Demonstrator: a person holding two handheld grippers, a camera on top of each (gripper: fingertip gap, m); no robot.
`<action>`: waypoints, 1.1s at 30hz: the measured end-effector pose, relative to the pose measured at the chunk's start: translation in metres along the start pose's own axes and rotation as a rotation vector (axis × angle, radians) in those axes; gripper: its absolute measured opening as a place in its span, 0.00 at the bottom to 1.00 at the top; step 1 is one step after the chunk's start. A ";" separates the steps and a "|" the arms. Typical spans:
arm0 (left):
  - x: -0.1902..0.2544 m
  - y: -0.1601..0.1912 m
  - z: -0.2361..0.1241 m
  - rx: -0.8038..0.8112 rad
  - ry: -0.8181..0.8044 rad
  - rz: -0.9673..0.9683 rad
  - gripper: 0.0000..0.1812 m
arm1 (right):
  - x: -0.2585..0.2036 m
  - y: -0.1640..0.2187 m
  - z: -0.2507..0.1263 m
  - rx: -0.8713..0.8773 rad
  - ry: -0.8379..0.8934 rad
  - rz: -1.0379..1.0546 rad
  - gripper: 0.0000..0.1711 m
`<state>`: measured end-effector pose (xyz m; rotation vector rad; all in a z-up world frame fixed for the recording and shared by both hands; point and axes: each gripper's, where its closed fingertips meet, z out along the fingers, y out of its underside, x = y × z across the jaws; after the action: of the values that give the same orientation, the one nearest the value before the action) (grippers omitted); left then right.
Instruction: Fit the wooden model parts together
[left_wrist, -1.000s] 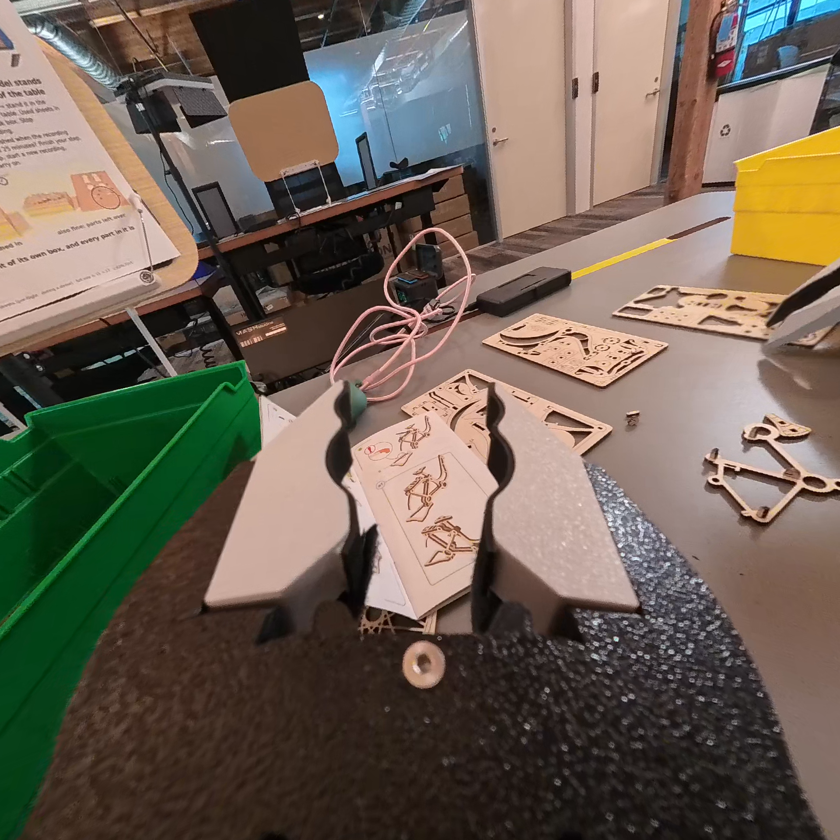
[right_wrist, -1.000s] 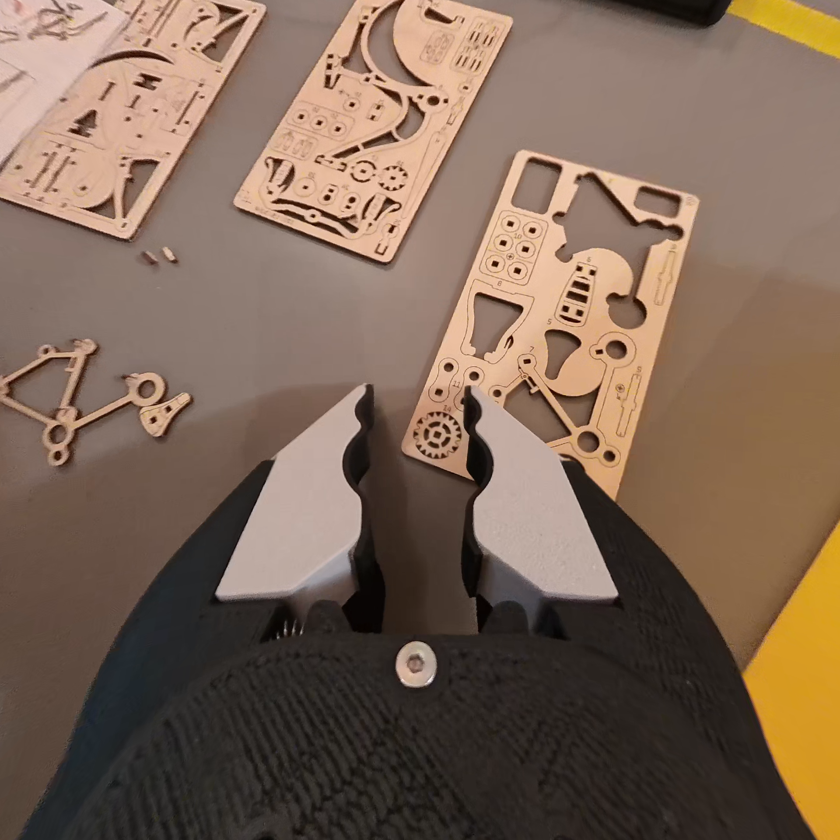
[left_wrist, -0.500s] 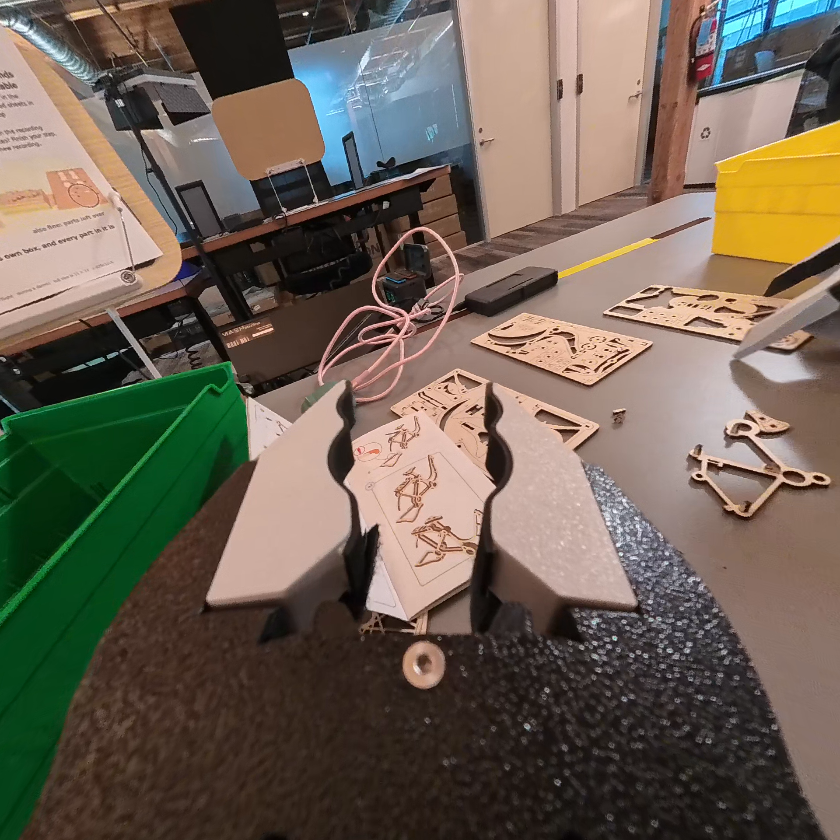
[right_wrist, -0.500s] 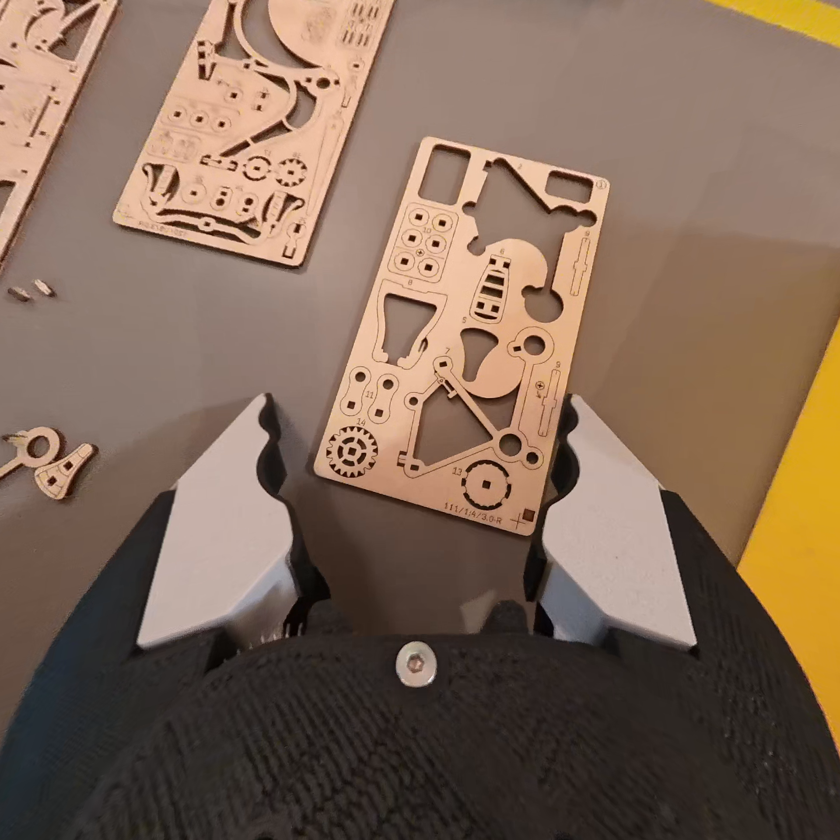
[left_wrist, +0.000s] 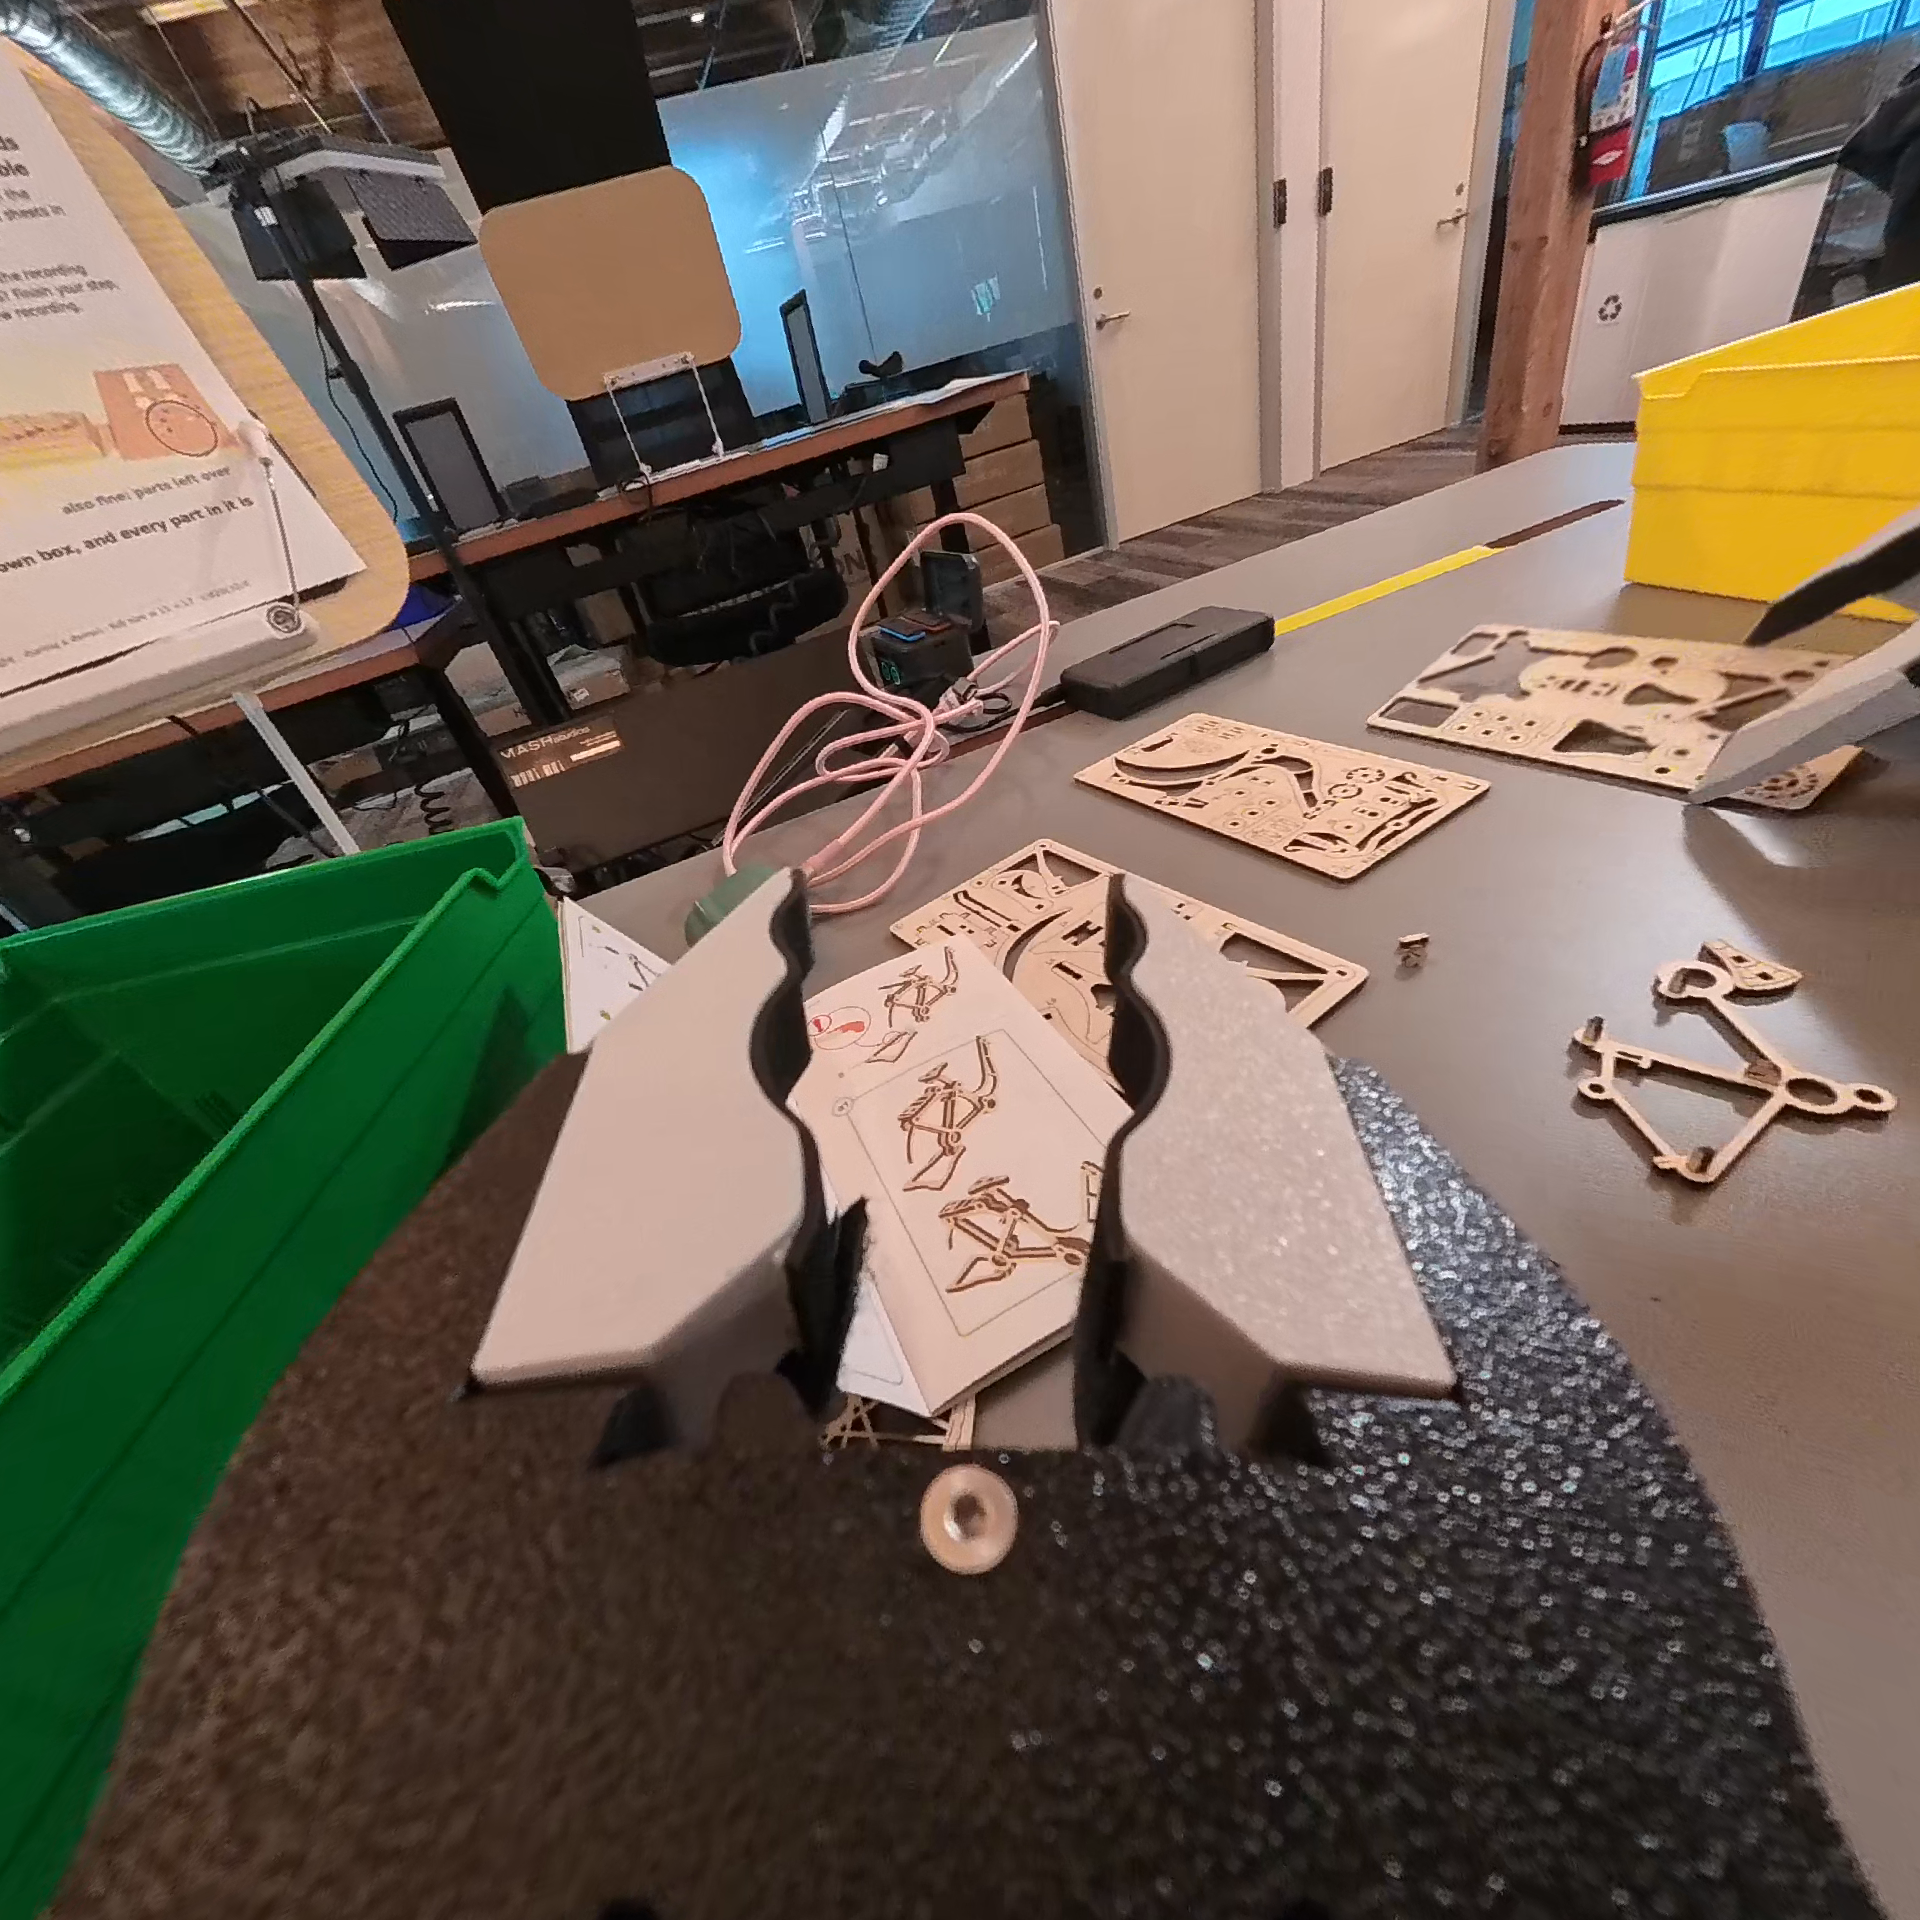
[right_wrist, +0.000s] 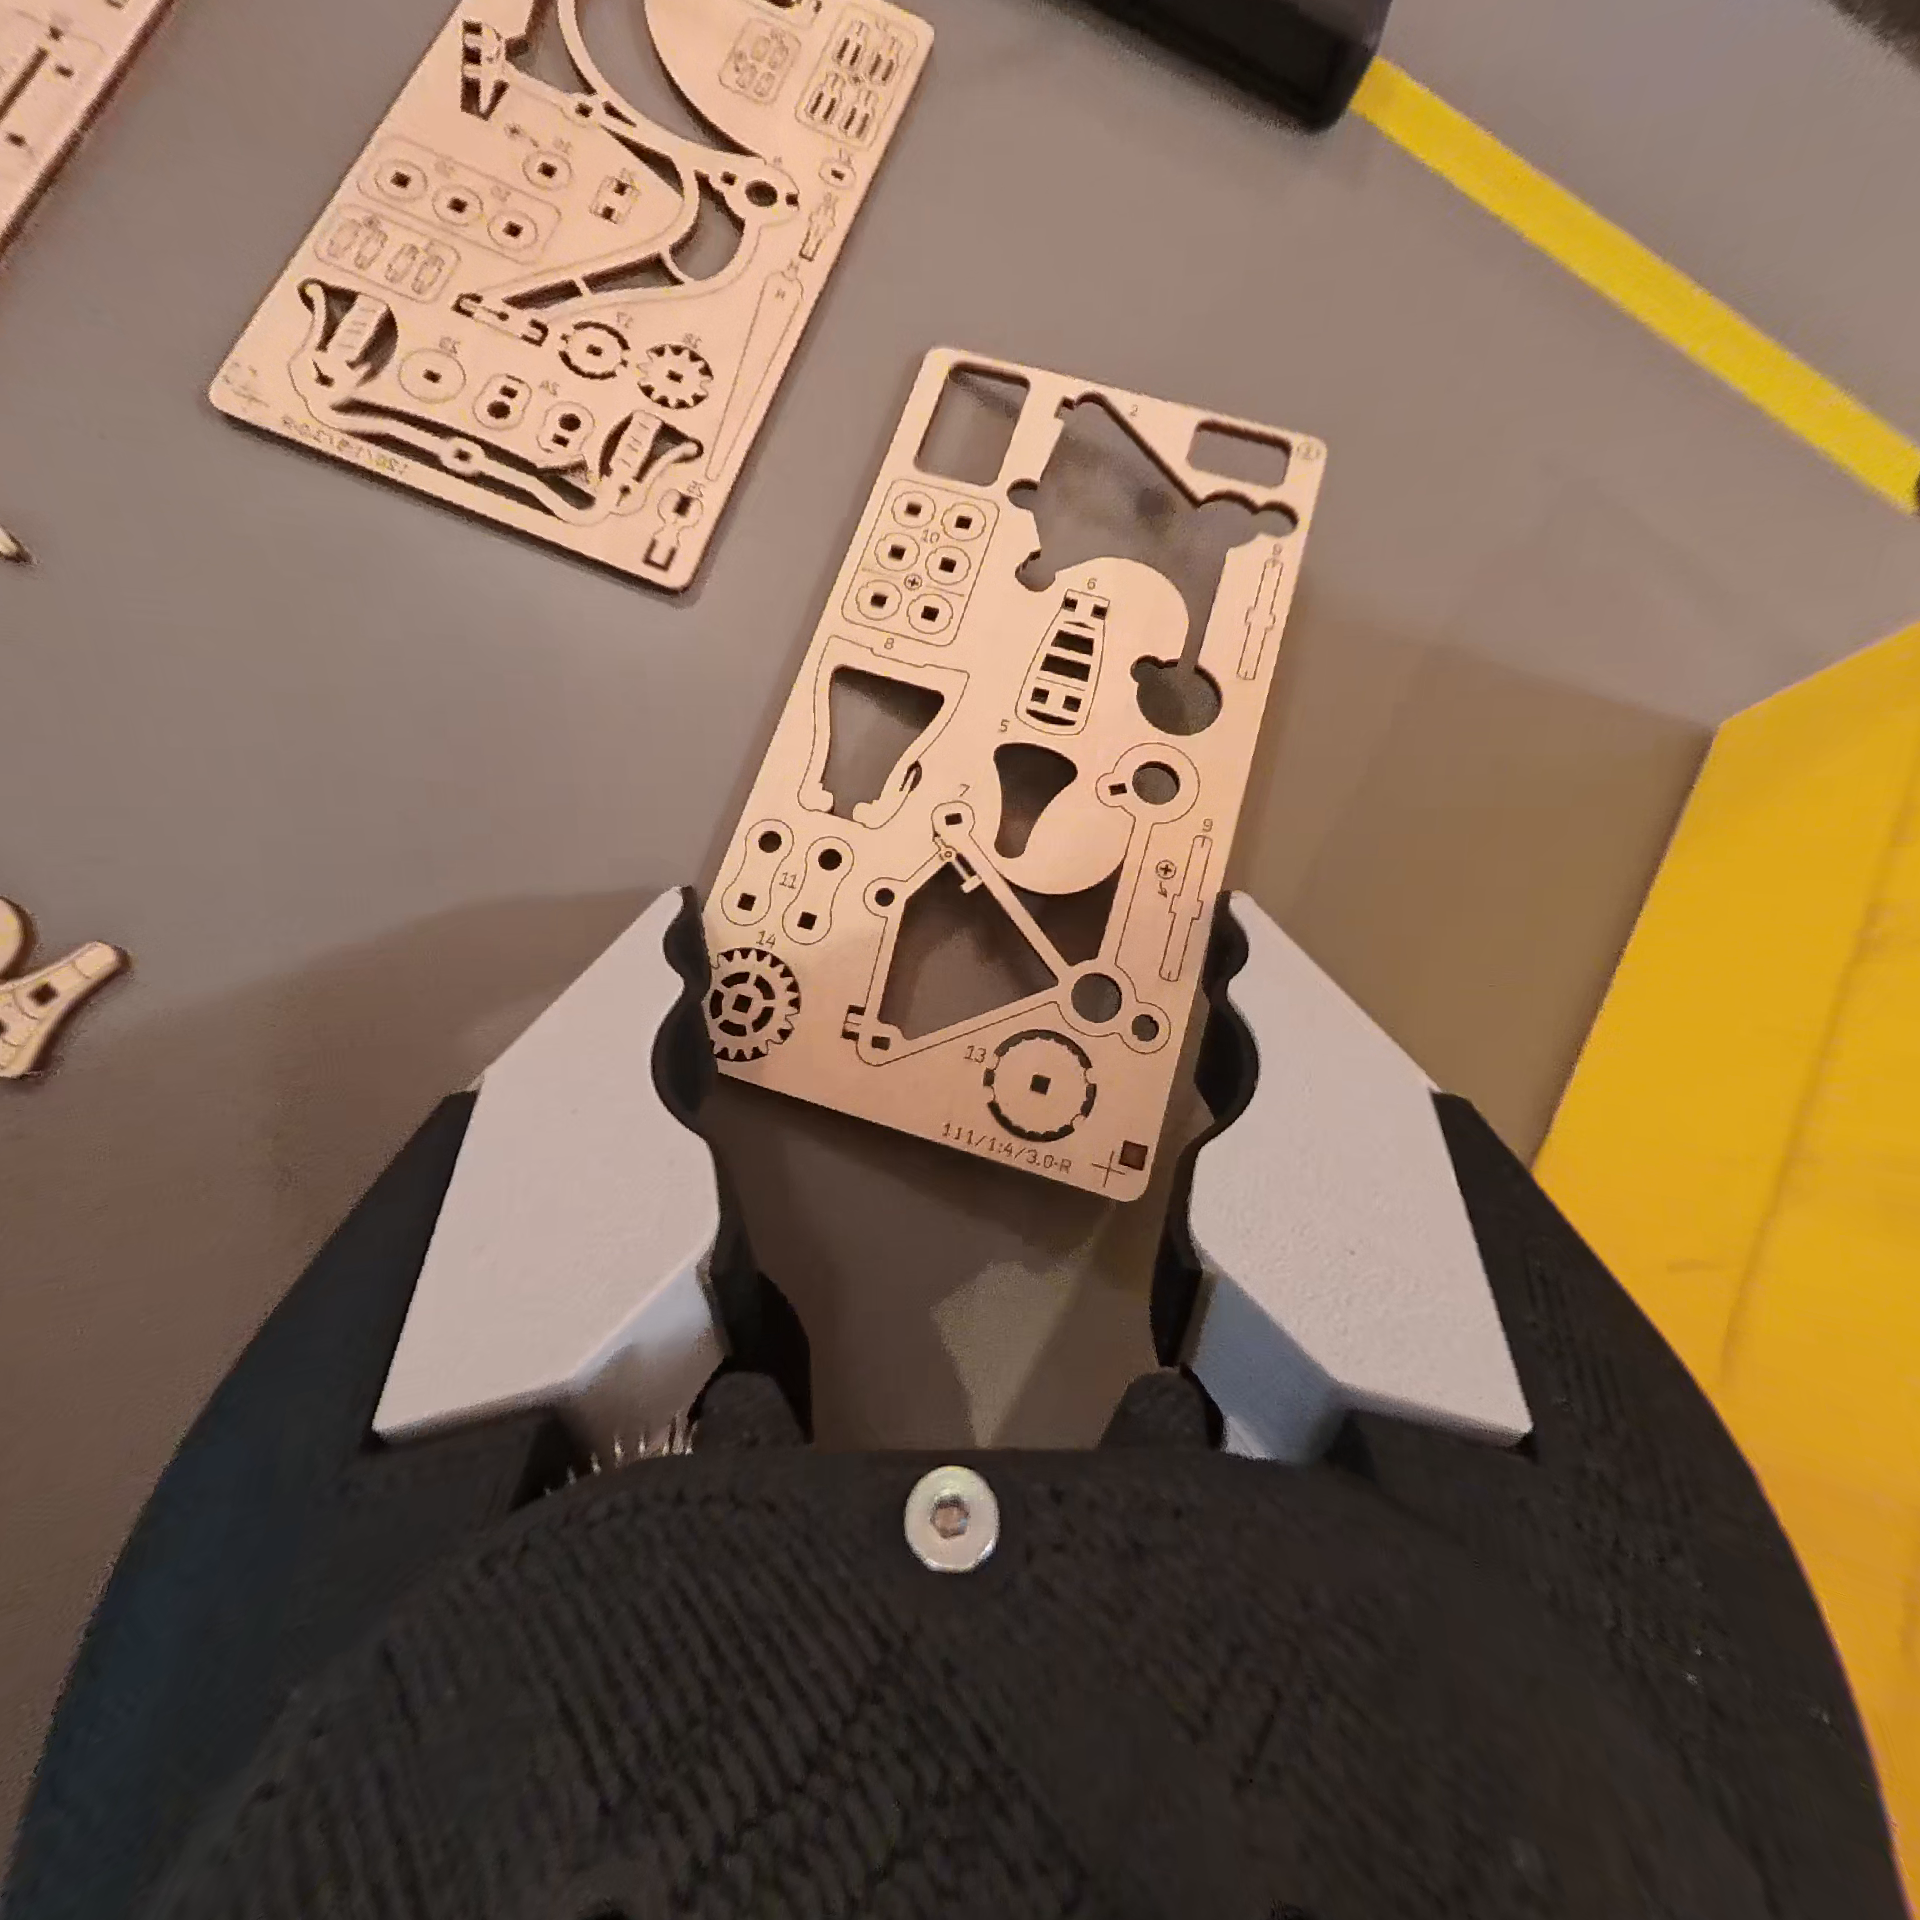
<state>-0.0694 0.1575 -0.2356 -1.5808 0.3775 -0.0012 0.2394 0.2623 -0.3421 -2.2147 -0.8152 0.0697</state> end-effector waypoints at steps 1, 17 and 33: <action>0.000 0.000 0.000 0.000 0.001 -0.002 0.30 | 0.000 -0.001 -0.001 0.001 0.012 -0.014 0.56; 0.000 0.000 0.000 -0.001 0.000 0.000 0.30 | -0.021 -0.024 -0.016 0.155 -0.138 -0.113 0.54; 0.000 -0.001 0.000 0.003 0.004 -0.009 0.30 | -0.152 0.000 -0.038 0.120 -0.757 -0.372 0.19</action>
<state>-0.0690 0.1570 -0.2348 -1.5794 0.3740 -0.0118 0.1298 0.1507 -0.3453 -1.8727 -1.5661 0.7849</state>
